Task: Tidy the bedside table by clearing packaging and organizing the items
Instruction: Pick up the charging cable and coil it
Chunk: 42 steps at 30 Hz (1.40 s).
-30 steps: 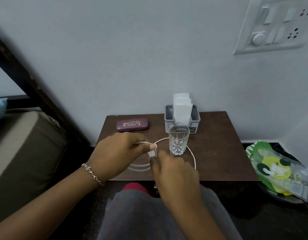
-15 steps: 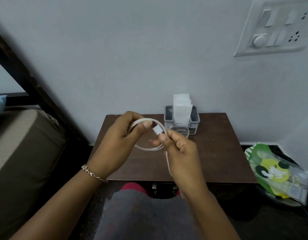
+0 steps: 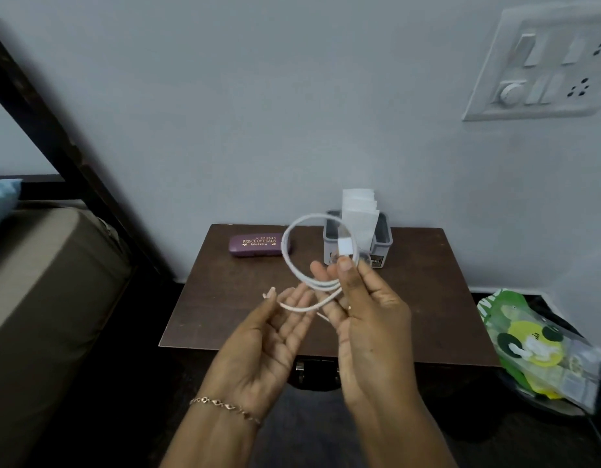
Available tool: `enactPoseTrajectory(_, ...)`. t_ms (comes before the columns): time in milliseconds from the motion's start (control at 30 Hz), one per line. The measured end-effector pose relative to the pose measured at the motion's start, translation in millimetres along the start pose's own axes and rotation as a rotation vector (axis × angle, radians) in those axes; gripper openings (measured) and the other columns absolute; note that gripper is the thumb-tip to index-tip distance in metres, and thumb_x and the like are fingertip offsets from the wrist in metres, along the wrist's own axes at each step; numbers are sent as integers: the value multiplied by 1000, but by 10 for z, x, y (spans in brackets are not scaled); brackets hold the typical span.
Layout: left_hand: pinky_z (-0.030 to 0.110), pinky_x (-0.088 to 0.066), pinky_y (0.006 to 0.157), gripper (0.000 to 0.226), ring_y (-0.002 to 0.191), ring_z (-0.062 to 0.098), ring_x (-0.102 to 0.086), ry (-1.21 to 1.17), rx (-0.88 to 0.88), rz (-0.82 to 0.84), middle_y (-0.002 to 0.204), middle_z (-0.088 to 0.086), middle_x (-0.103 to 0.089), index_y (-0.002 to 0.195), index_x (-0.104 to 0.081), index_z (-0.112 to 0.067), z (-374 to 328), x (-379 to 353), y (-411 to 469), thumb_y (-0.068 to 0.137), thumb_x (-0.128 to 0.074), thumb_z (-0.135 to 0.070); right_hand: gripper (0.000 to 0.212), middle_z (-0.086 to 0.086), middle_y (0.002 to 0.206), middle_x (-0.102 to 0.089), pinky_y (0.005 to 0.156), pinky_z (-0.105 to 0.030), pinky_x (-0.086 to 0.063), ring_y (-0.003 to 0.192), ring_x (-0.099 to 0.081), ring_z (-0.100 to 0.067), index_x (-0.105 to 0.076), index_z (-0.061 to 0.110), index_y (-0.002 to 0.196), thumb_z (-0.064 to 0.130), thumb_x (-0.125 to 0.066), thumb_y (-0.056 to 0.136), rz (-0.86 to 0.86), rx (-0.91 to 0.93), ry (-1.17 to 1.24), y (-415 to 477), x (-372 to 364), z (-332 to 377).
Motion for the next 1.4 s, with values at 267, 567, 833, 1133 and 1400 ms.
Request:
enactPoseTrajectory(267, 29, -60, 73, 33, 85, 19, -72, 506, -289, 114, 101, 16, -72, 116, -60, -4, -591, -245, -89, 97, -38, -19, 14, -8, 82, -70, 60, -20, -56, 76, -73, -15, -68, 24, 88, 16, -58, 90, 81, -65, -453, 64, 201, -105)
enactPoseTrajectory(567, 41, -52, 89, 42, 78, 21, -65, 1505, -395, 187, 64, 4, -67, 84, -65, -6, -728, -484, -200, 96, -38, -35, 33, 7, 76, -73, 71, -22, -54, 71, -70, -4, -67, 47, 91, 14, -65, 85, 192, 238, -977, 54, 36, -81)
enactPoseTrajectory(833, 31, -46, 73, 38, 57, -2, -54, 2121, -400, 130, 62, -5, -64, 73, -55, -29, -828, -452, -234, 94, -30, -48, 94, 15, 72, -55, 60, -13, -46, 64, -58, -6, 1, 64, 133, 16, -64, 86, 356, 378, -1161, -142, -261, -154)
enactPoseTrajectory(1133, 21, -42, 76, 33, 72, -7, -57, 2073, -283, 305, 67, -23, -60, 77, -60, -46, -770, -471, -351, 91, -30, -52, 60, 8, 76, -63, 65, -20, -49, 72, -61, -4, -34, 54, 121, 24, -69, 82, 406, 324, -1181, -127, -254, -260)
enactPoseTrajectory(1400, 12, -41, 83, 46, 81, -5, -59, 1687, -385, 518, 80, -17, -67, 89, -65, -7, -663, -525, -343, 95, -36, -42, 28, 10, 79, -65, 71, -20, -50, 79, -61, -2, -63, 33, 101, 25, -73, 76, 352, 336, -1157, -27, -141, -187)
Point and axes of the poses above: each hand's wrist, its own y-axis towards the middle knuckle, its own x-axis out of the back of the hand, z = x × y, the point moved 9 cm from there along y, towards the middle knuckle
